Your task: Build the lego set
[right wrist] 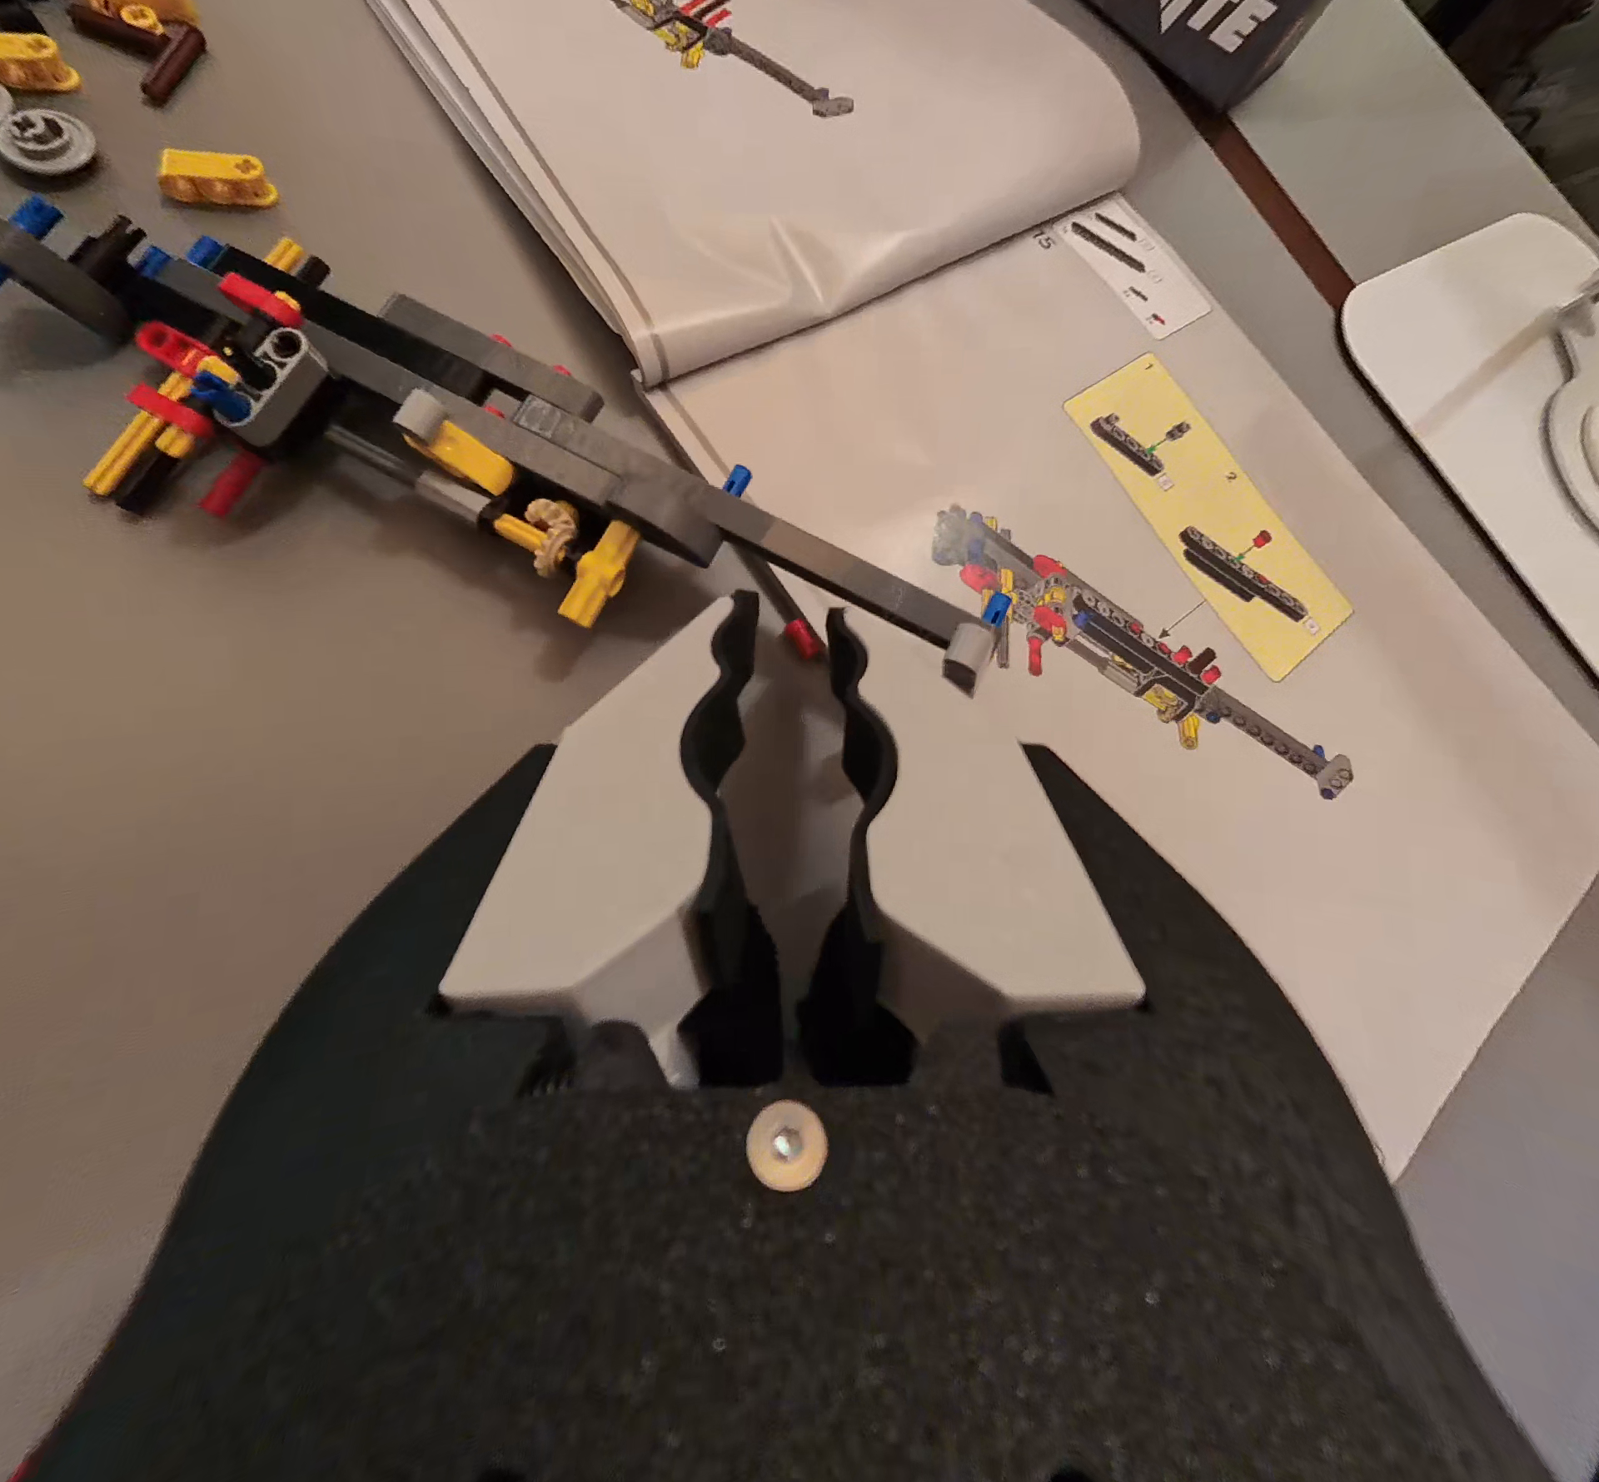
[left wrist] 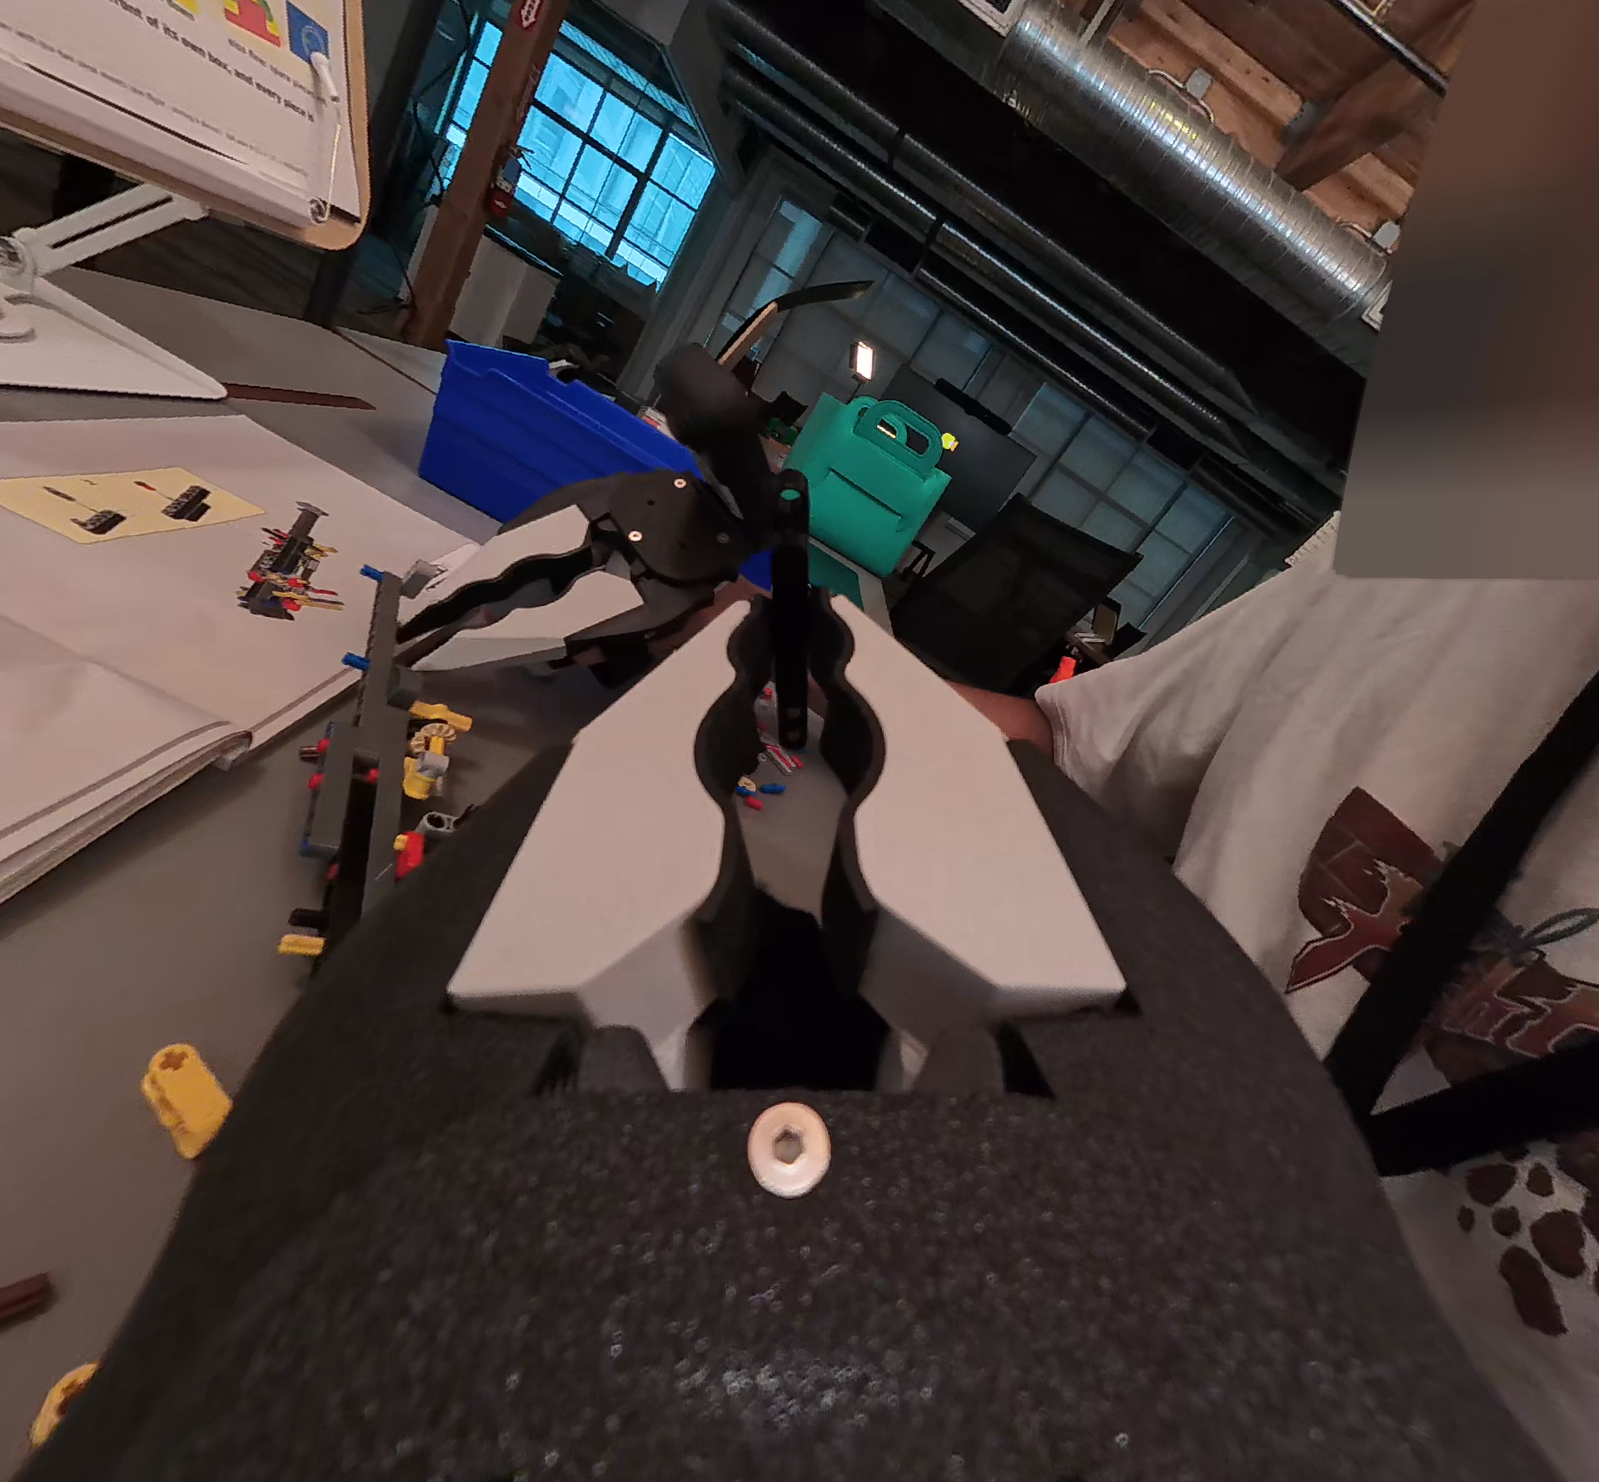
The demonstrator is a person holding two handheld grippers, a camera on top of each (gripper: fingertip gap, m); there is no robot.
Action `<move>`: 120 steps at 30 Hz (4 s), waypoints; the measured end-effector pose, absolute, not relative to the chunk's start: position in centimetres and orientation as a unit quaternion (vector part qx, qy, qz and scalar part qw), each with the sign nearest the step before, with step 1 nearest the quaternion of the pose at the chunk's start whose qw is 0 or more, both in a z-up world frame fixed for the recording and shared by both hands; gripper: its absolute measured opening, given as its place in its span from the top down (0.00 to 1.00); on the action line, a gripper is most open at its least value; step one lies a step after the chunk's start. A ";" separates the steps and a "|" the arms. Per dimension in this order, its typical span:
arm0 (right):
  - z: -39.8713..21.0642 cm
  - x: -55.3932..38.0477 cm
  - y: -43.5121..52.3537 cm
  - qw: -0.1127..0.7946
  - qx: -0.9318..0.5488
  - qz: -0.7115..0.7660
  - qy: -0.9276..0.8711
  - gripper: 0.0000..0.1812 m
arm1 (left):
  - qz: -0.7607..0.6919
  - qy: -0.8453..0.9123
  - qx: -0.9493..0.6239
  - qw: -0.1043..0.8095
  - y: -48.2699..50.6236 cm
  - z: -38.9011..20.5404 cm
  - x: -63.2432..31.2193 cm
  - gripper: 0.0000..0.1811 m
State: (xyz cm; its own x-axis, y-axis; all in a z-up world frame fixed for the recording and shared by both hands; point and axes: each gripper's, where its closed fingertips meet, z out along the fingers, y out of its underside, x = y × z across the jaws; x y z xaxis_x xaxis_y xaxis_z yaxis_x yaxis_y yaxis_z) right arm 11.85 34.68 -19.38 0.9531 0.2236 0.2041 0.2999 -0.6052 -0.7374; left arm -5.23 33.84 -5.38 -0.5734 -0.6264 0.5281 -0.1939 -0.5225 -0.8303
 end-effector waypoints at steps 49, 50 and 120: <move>-21.2 10.1 33.6 0.372 -0.915 0.012 -0.155 0.96 | -0.740 0.488 -0.435 0.157 33.2 -5.7 -5.2 0.97; -21.2 10.1 33.6 0.373 -0.915 0.011 -0.155 0.96 | -0.740 0.488 -0.435 0.157 33.2 -5.7 -5.2 0.97; -19.9 0.2 26.7 0.280 -0.889 0.061 -0.357 0.98 | -0.581 0.633 -0.473 0.196 32.3 -12.0 -4.0 0.96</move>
State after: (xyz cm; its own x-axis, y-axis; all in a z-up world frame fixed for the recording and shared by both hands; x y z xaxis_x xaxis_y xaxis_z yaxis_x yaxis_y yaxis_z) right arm 0.20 26.68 -19.86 0.7380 0.6686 0.0907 0.5997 -0.5883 -0.5425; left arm -3.95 32.29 -11.99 -0.4761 -0.8258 0.3022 -0.3709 -0.1230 -0.9205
